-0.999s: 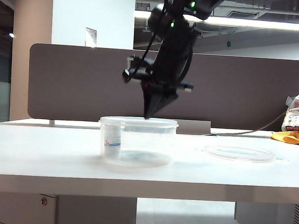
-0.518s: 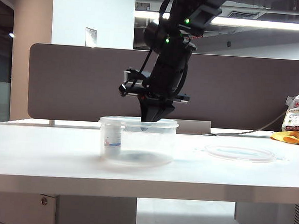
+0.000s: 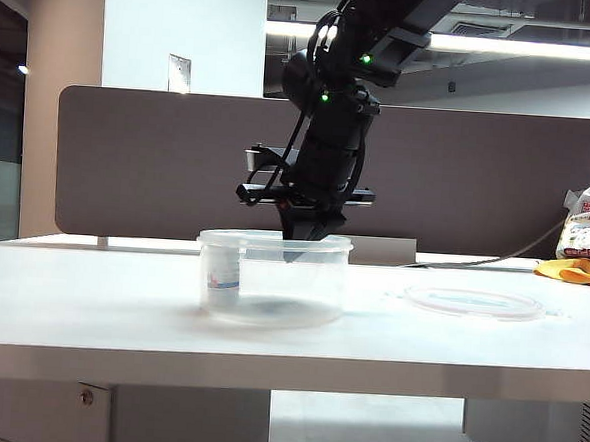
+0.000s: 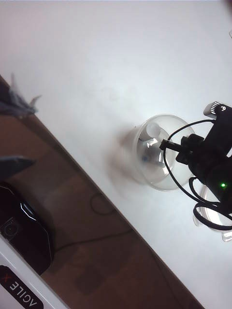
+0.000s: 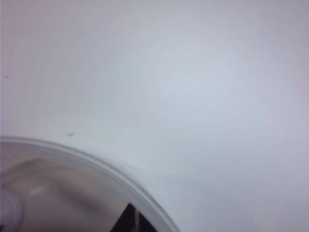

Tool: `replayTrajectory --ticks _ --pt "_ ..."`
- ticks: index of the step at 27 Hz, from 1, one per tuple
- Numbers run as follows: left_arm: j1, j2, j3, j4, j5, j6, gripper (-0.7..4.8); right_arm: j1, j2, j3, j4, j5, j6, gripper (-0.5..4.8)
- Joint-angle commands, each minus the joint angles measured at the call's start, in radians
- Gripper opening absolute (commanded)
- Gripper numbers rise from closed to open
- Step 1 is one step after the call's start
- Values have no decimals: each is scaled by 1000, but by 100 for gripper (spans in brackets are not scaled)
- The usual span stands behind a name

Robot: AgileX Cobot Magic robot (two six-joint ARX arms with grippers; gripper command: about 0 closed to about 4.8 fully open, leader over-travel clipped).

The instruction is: Remove the lid of the round box, pick up the small white medicine bottle inside, and place it on the table.

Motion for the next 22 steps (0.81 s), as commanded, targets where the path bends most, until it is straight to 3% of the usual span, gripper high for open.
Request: replayTrajectory --ticks 1,22 --pt "-2 -2 0 13 -3 0 111 -14 -8 5 10 29 -5 -8" --pt "-2 -1 0 23 -3 5 111 -123 -16 5 -141 69 24 -8"
